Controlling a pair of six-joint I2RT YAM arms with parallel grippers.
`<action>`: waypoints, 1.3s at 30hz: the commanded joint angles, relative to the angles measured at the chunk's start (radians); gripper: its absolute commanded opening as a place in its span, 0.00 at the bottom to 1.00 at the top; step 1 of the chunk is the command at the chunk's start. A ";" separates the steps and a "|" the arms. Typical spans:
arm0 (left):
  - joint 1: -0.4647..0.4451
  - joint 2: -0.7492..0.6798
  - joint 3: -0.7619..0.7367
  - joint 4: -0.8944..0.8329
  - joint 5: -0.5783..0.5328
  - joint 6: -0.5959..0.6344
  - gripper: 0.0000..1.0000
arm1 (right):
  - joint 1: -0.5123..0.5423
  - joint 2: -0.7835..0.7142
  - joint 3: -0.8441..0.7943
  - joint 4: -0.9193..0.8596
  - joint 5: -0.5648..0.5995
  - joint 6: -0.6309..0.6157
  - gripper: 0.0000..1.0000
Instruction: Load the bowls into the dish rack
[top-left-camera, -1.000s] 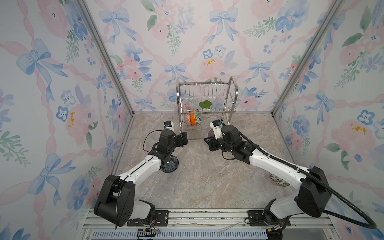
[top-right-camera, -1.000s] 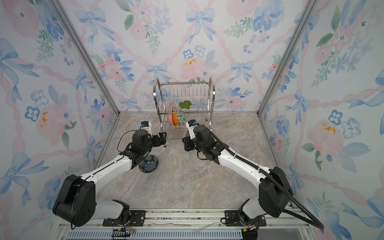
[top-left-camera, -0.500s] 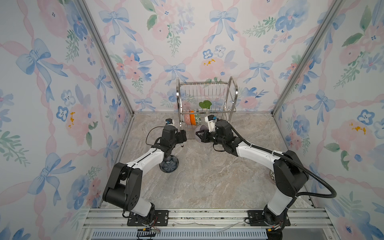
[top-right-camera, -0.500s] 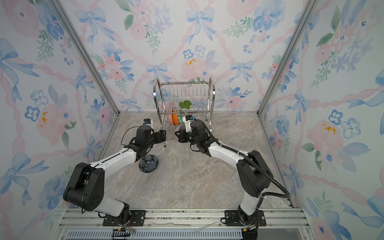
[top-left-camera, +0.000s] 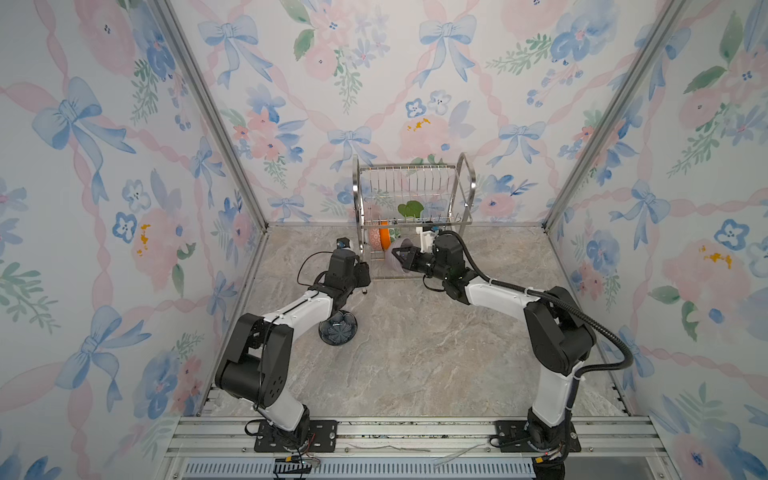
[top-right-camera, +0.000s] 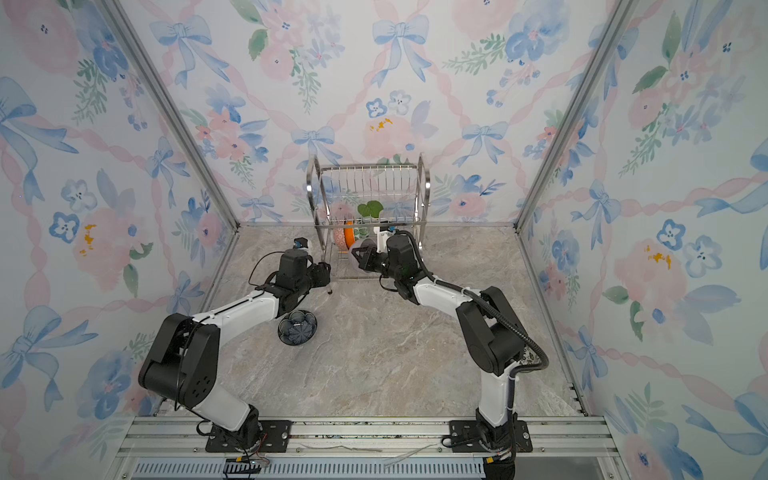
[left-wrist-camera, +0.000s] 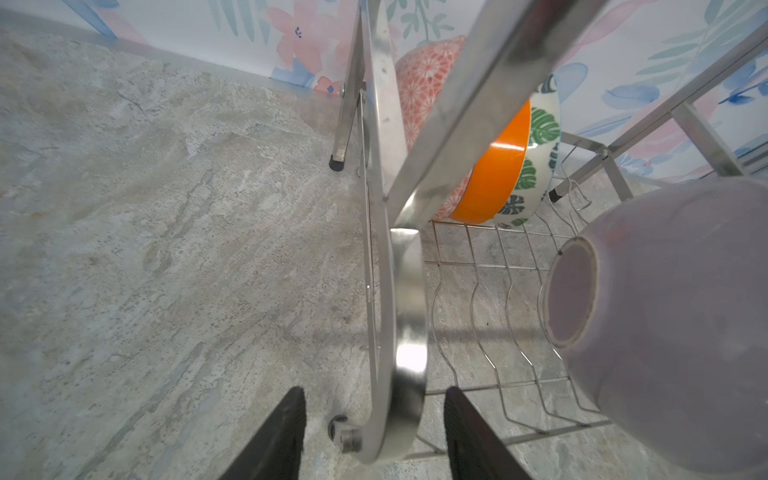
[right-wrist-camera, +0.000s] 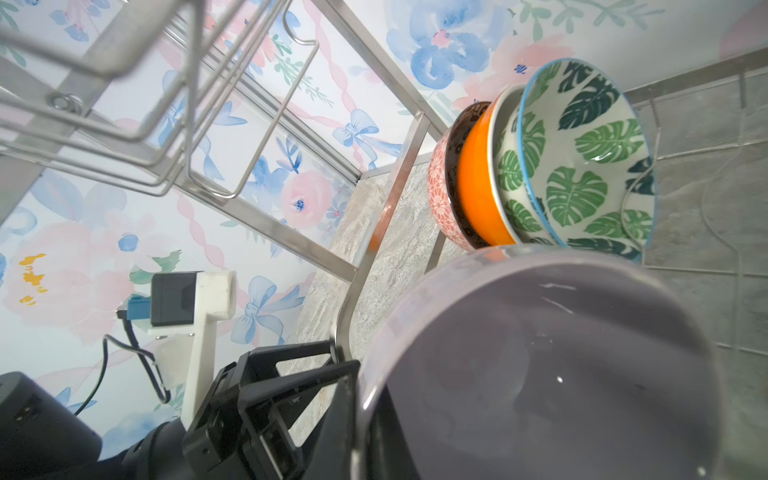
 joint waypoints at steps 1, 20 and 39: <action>0.003 0.016 0.017 -0.017 0.012 0.025 0.46 | 0.002 0.027 0.058 0.154 -0.031 0.036 0.00; -0.006 0.064 0.054 -0.063 0.016 0.094 0.03 | 0.011 0.230 0.139 0.381 -0.114 0.136 0.00; -0.018 0.064 0.059 -0.077 -0.004 0.117 0.03 | 0.004 0.364 0.187 0.531 -0.188 0.247 0.00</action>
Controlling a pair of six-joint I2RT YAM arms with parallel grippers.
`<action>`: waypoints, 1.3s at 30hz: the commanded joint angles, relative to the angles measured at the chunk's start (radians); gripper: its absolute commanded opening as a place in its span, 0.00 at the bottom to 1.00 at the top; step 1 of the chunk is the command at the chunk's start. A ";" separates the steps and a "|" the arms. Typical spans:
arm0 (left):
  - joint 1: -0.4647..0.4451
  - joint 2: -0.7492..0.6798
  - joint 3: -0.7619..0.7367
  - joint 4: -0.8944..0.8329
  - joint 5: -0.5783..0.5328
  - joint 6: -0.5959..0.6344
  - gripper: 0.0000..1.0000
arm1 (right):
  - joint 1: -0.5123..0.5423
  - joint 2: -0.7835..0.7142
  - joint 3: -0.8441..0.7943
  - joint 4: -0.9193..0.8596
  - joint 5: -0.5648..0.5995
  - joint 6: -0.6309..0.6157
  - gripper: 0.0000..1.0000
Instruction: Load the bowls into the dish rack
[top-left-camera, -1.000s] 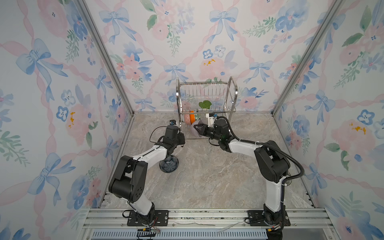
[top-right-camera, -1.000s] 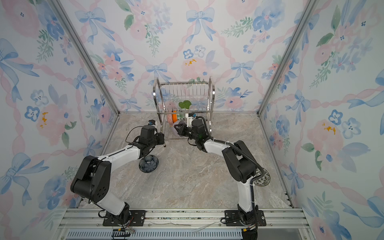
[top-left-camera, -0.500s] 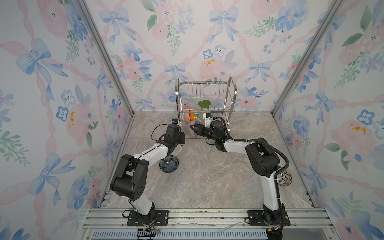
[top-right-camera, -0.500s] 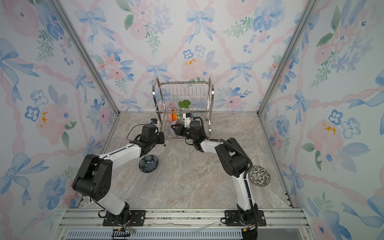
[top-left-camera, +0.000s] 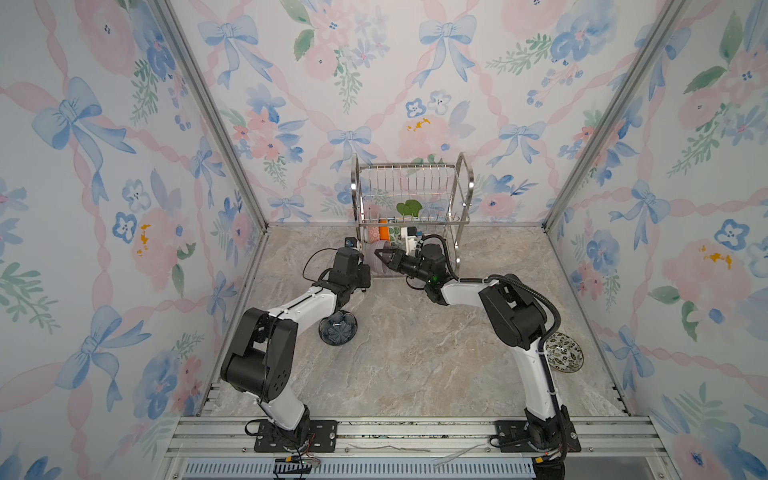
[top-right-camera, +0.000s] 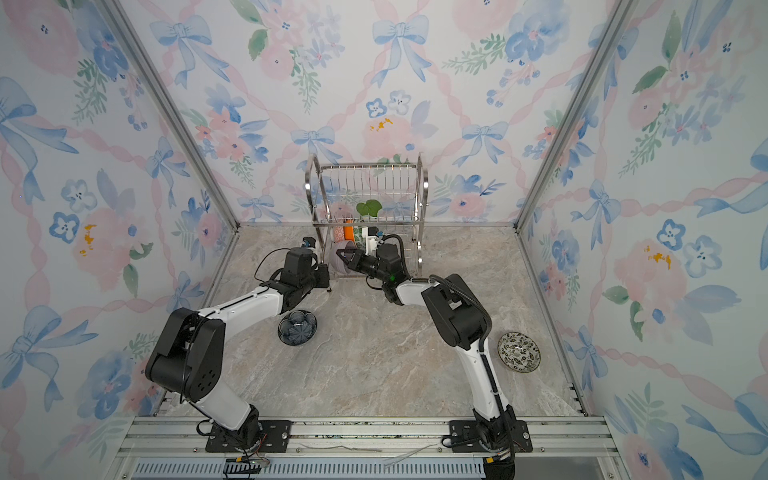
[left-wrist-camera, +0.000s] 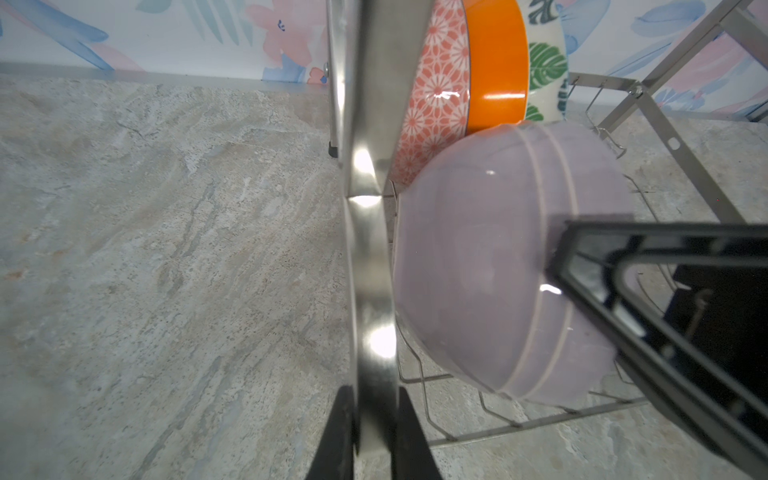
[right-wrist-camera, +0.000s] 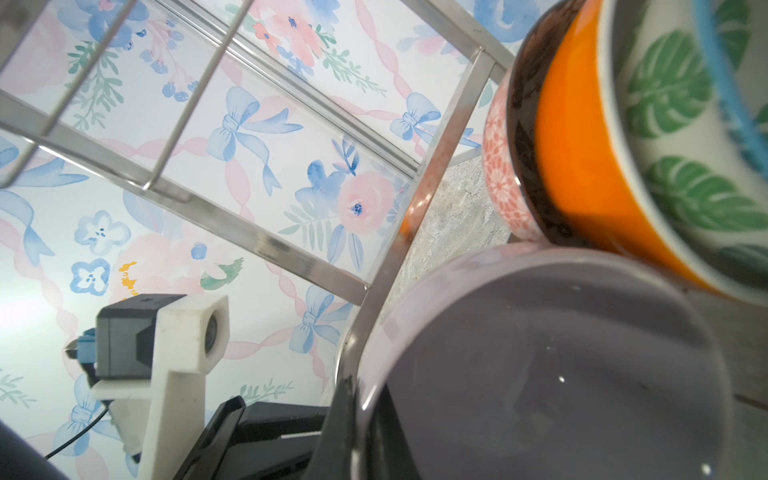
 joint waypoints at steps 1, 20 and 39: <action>-0.004 0.025 0.011 -0.025 0.027 -0.025 0.03 | -0.012 0.024 0.033 0.116 -0.046 0.020 0.00; -0.005 0.012 0.017 -0.034 0.022 -0.025 0.03 | -0.073 0.029 -0.080 0.150 -0.108 0.061 0.00; -0.005 -0.005 0.013 -0.040 0.019 -0.028 0.06 | -0.102 -0.051 -0.132 -0.053 -0.144 -0.086 0.00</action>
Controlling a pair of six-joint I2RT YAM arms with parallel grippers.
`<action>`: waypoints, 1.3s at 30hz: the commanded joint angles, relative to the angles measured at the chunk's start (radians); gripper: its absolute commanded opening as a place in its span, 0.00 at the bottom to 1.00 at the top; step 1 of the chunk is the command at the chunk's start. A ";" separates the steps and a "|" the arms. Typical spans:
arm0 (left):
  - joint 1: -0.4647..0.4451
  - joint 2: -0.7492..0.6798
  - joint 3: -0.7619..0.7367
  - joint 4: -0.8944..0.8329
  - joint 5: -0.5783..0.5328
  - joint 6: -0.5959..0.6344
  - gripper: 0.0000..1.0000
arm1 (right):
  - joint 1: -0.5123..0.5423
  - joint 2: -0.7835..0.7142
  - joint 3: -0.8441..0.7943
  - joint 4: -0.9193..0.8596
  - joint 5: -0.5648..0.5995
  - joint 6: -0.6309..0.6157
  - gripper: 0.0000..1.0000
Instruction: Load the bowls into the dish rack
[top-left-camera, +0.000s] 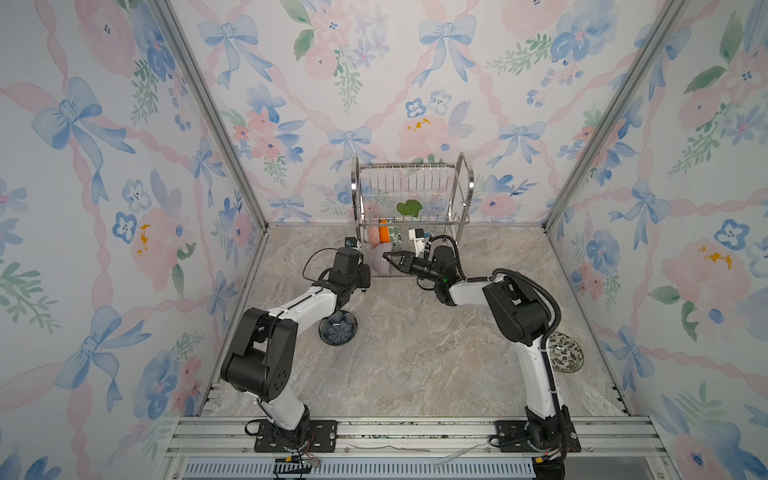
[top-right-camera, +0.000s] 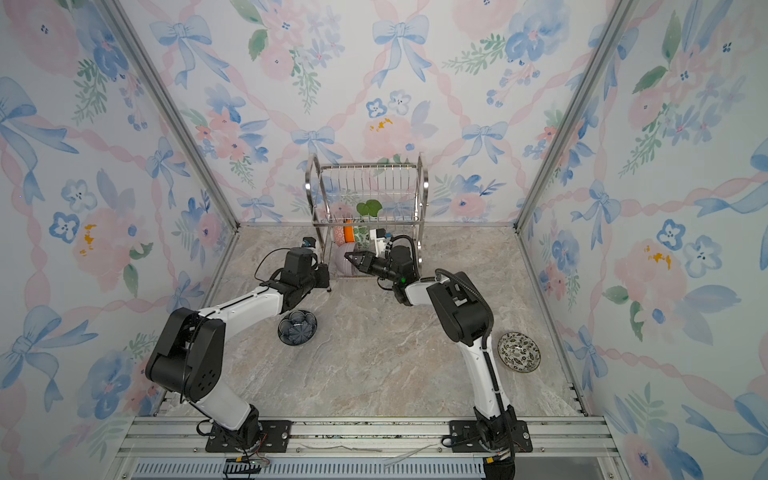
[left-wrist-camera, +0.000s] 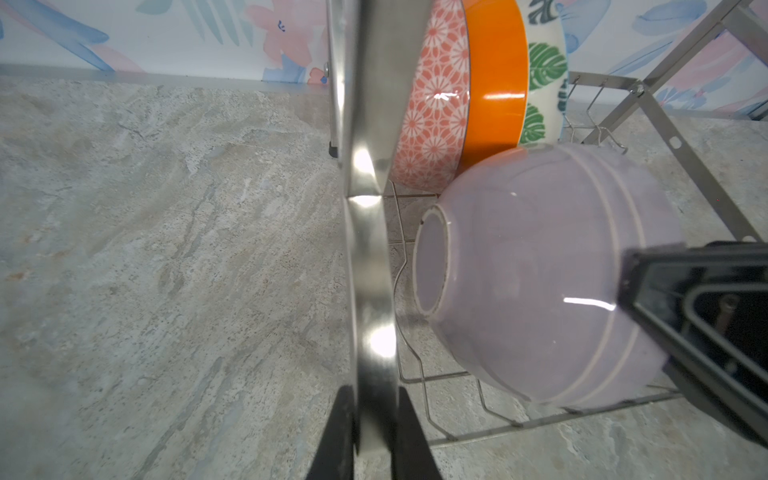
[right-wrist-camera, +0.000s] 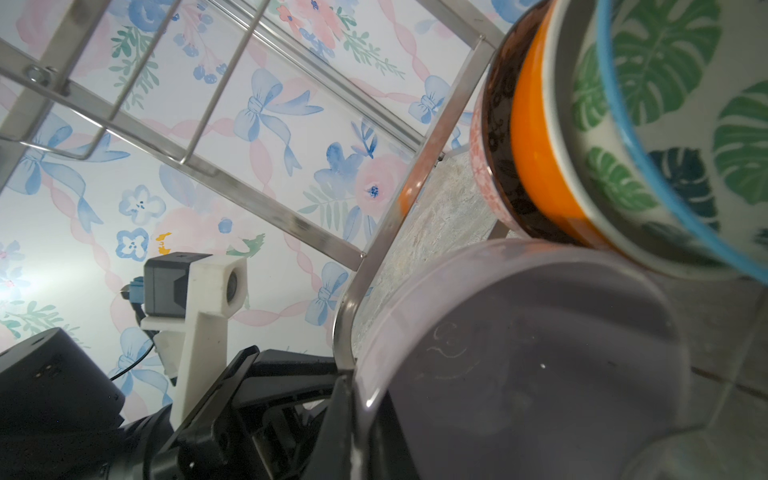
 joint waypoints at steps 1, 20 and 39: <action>-0.005 -0.008 0.009 -0.036 0.019 -0.031 0.06 | -0.024 -0.054 -0.055 -0.153 0.010 -0.089 0.02; -0.018 -0.025 0.009 -0.037 0.010 -0.039 0.16 | -0.007 -0.142 -0.064 -0.293 0.025 -0.218 0.27; -0.027 -0.052 0.007 -0.038 -0.002 -0.052 0.51 | 0.002 -0.289 -0.158 -0.320 0.068 -0.274 0.44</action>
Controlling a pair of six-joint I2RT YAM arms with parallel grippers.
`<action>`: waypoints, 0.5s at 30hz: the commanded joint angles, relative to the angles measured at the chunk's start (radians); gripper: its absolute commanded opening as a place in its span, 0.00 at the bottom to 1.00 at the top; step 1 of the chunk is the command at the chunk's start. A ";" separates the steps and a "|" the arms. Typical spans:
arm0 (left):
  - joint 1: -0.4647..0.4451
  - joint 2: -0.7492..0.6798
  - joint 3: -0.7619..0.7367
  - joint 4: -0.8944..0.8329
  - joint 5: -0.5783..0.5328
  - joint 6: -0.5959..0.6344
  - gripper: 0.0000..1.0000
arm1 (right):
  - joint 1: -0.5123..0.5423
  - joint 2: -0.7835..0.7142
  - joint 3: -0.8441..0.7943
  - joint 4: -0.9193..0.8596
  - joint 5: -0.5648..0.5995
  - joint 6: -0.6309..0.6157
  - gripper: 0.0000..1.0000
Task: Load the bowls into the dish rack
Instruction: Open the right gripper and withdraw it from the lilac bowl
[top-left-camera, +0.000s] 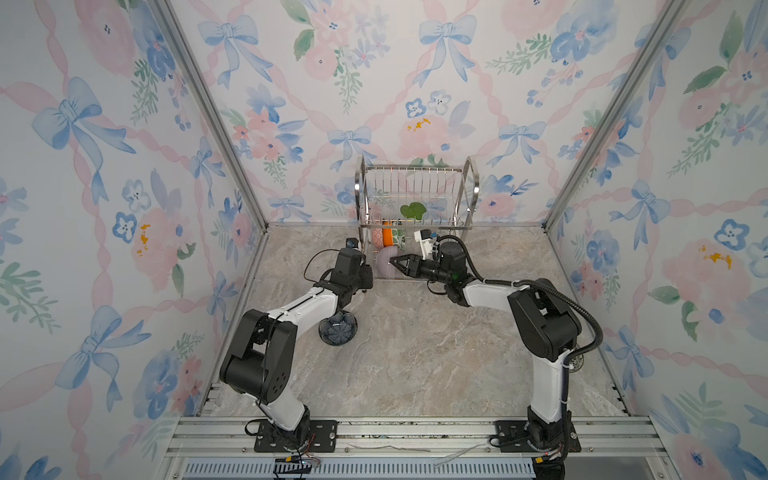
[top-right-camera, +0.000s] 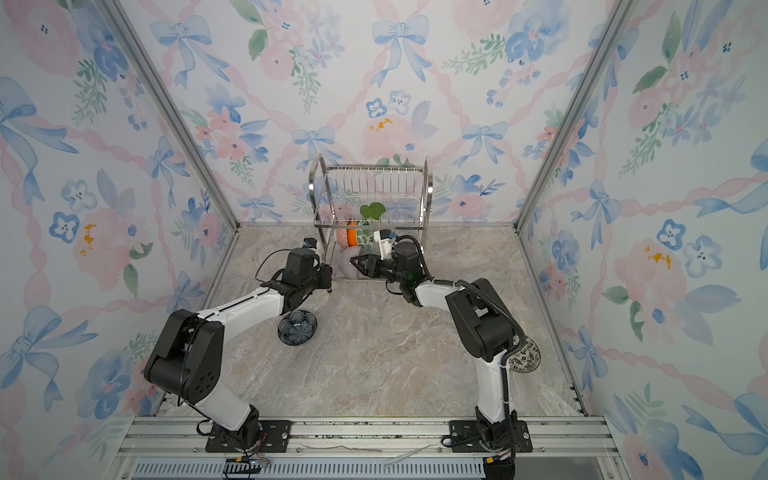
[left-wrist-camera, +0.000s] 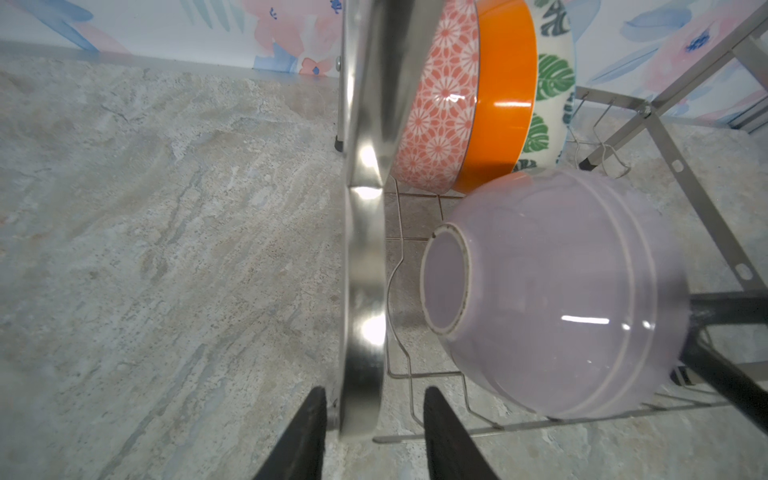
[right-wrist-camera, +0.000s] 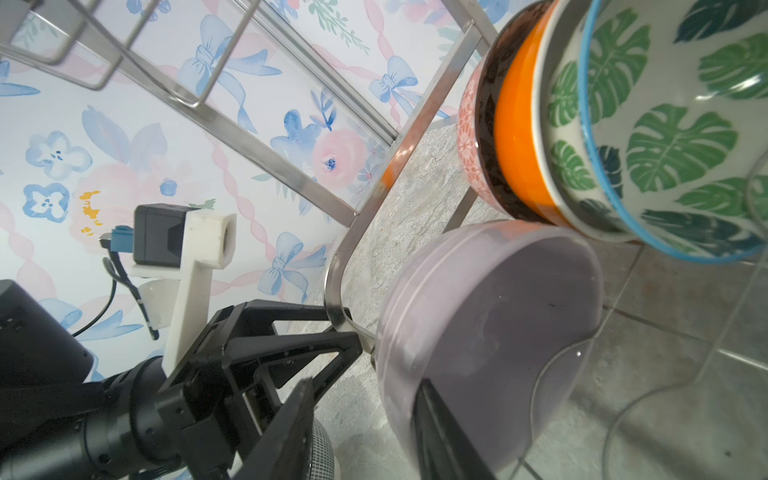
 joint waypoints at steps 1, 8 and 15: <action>-0.007 -0.038 0.007 -0.019 -0.001 -0.002 0.54 | 0.007 -0.056 -0.029 -0.023 0.018 -0.043 0.45; -0.019 -0.058 0.001 -0.025 -0.029 -0.003 0.89 | 0.017 -0.129 -0.079 -0.136 0.091 -0.112 0.56; -0.026 -0.081 0.003 -0.045 -0.040 -0.012 0.95 | 0.019 -0.162 -0.091 -0.183 0.114 -0.170 0.63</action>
